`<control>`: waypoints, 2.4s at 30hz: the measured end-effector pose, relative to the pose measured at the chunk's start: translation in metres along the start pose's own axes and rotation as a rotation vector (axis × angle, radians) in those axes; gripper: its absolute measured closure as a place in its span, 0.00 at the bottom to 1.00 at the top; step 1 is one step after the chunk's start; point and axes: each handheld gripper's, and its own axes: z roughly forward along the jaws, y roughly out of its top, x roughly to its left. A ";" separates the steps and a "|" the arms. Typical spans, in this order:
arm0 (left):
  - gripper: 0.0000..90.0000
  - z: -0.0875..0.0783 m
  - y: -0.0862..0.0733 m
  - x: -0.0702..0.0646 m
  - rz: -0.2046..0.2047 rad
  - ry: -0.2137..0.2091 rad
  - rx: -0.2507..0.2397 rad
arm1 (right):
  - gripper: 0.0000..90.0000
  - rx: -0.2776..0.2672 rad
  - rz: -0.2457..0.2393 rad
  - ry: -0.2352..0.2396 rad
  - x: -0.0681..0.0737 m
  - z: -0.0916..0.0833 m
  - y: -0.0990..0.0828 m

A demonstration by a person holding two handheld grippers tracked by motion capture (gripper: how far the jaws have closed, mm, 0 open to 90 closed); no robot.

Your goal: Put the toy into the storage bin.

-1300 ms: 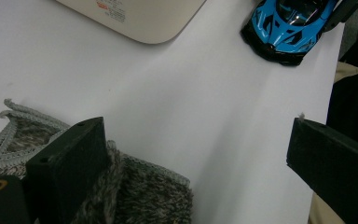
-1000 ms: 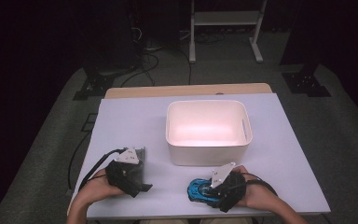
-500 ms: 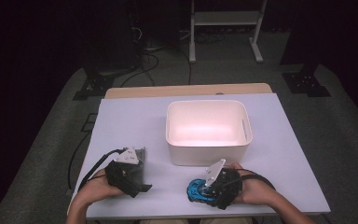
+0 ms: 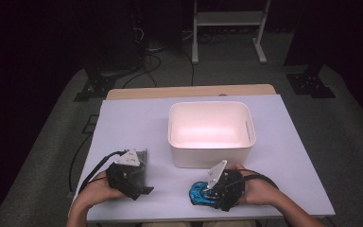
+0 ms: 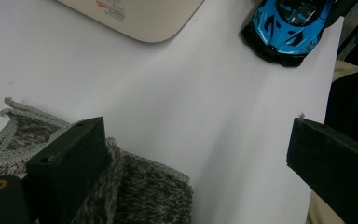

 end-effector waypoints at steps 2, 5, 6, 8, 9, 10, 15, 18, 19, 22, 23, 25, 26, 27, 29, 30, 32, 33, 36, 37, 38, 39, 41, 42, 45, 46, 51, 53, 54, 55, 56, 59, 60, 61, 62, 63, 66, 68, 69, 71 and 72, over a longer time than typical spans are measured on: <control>0.05 0.000 0.000 0.000 0.000 0.000 0.001 | 0.28 0.000 0.005 0.016 -0.001 0.000 0.000; 0.05 0.000 0.000 0.000 0.005 -0.002 0.005 | 0.28 -0.009 -0.008 0.016 -0.001 -0.003 0.002; 0.05 0.000 0.000 0.000 0.004 -0.002 0.005 | 0.28 -0.010 -0.006 0.014 -0.001 -0.004 0.002; 0.05 0.000 0.000 0.000 0.005 -0.002 0.004 | 0.28 -0.018 -0.009 0.016 -0.002 -0.007 0.003; 0.05 0.000 0.000 0.000 0.001 0.000 0.001 | 0.28 -0.022 -0.006 0.020 -0.002 -0.009 0.004; 0.05 0.000 0.000 0.000 0.001 0.000 0.001 | 0.28 -0.022 -0.006 0.020 -0.002 -0.009 0.004; 0.05 0.001 0.000 0.000 0.006 -0.002 0.007 | 0.28 -0.041 -0.014 0.038 -0.002 -0.021 0.007; 0.05 0.001 0.000 0.000 0.007 -0.001 0.007 | 0.28 -0.056 -0.011 0.041 -0.003 -0.029 0.011; 0.05 0.001 0.000 0.000 0.006 -0.001 0.007 | 0.28 -0.062 -0.011 0.042 -0.003 -0.033 0.012; 0.05 0.001 -0.001 0.000 0.002 -0.002 0.004 | 0.28 -0.068 -0.017 0.047 -0.003 -0.042 0.017; 0.05 0.001 -0.001 0.000 0.002 -0.002 0.001 | 0.28 -0.070 -0.021 0.045 -0.002 -0.046 0.019; 0.05 0.001 -0.001 0.001 0.000 -0.002 0.000 | 0.28 -0.072 -0.032 0.050 -0.001 -0.053 0.023; 0.05 0.001 -0.001 0.001 -0.002 -0.002 -0.001 | 0.28 -0.078 -0.036 0.051 0.000 -0.057 0.025; 0.05 0.001 -0.001 0.001 -0.003 -0.003 -0.002 | 0.28 -0.082 -0.039 0.055 0.001 -0.061 0.028; 0.05 0.001 -0.001 0.001 -0.003 -0.002 -0.004 | 0.28 -0.086 -0.044 0.056 0.003 -0.068 0.032; 0.05 0.001 -0.001 0.001 -0.001 -0.003 -0.003 | 0.28 -0.089 -0.048 0.059 0.004 -0.071 0.034; 0.05 0.001 -0.001 0.002 -0.002 -0.002 -0.004 | 0.28 -0.093 -0.059 0.061 0.005 -0.077 0.039; 0.05 0.001 -0.002 0.002 -0.001 -0.002 -0.004 | 0.28 -0.090 -0.063 0.060 0.006 -0.080 0.041; 0.05 0.002 -0.002 0.002 -0.005 -0.002 -0.003 | 0.28 -0.103 -0.076 0.060 0.008 -0.089 0.048; 0.05 0.002 -0.002 0.002 -0.005 -0.002 -0.001 | 0.28 -0.110 -0.080 0.065 0.009 -0.092 0.050; 0.05 0.002 -0.003 0.002 -0.006 -0.001 -0.003 | 0.28 -0.107 -0.082 0.066 0.009 -0.096 0.052; 0.05 0.001 -0.003 0.002 -0.007 -0.001 -0.004 | 0.28 -0.111 -0.086 0.068 0.008 -0.098 0.054; 0.05 0.001 -0.003 0.002 -0.005 0.000 -0.004 | 0.28 -0.109 -0.088 0.073 0.007 -0.104 0.059; 0.05 0.001 -0.003 0.002 -0.005 0.000 -0.004 | 0.28 -0.108 -0.094 0.071 0.007 -0.107 0.061; 0.05 0.001 -0.003 0.003 -0.007 -0.002 -0.007 | 0.28 -0.105 -0.097 0.068 0.004 -0.115 0.067; 0.05 0.001 -0.004 0.003 -0.009 -0.002 -0.006 | 0.28 -0.105 -0.098 0.067 0.003 -0.117 0.069; 0.05 0.001 -0.005 0.005 -0.014 -0.003 -0.008 | 0.28 -0.108 -0.089 0.052 -0.006 -0.130 0.075; 0.05 0.001 -0.005 0.005 -0.014 -0.001 -0.009 | 0.28 -0.109 -0.089 0.047 -0.010 -0.135 0.077; 0.05 0.001 -0.006 0.005 -0.018 -0.001 -0.011 | 0.28 -0.108 -0.086 0.045 -0.011 -0.138 0.078; 0.05 0.001 -0.006 0.005 -0.021 -0.002 -0.012 | 0.28 -0.109 -0.089 0.041 -0.013 -0.140 0.079; 0.05 0.001 -0.006 0.006 -0.021 -0.002 -0.013 | 0.28 -0.107 -0.083 0.037 -0.014 -0.143 0.080; 0.05 0.001 -0.007 0.006 -0.024 -0.003 -0.010 | 0.28 -0.110 -0.093 0.025 -0.018 -0.151 0.084; 0.05 0.000 -0.007 0.007 -0.025 -0.001 -0.010 | 0.28 -0.112 -0.087 0.027 -0.019 -0.154 0.085; 0.05 0.000 -0.007 0.007 -0.027 -0.001 -0.010 | 0.28 -0.112 -0.090 0.025 -0.021 -0.157 0.086; 0.05 0.000 -0.007 0.007 -0.024 0.000 -0.008 | 0.28 -0.111 -0.093 0.018 -0.022 -0.159 0.087; 0.05 0.000 -0.008 0.008 -0.025 0.000 -0.011 | 0.28 -0.110 -0.096 0.014 -0.024 -0.162 0.088; 0.05 0.000 -0.009 0.008 -0.028 0.002 -0.013 | 0.28 -0.112 -0.087 0.012 -0.029 -0.167 0.091; 0.05 -0.001 -0.010 0.009 -0.031 0.003 -0.016 | 0.28 -0.109 -0.084 0.008 -0.031 -0.169 0.092; 0.05 -0.001 -0.010 0.009 -0.034 0.005 -0.016 | 0.28 -0.107 -0.085 0.010 -0.033 -0.170 0.093; 0.05 -0.001 -0.010 0.009 -0.033 0.007 -0.013 | 0.28 -0.097 -0.091 0.005 -0.040 -0.173 0.096; 0.05 -0.002 -0.010 0.010 -0.032 0.009 -0.011 | 0.28 -0.097 -0.089 0.008 -0.042 -0.174 0.097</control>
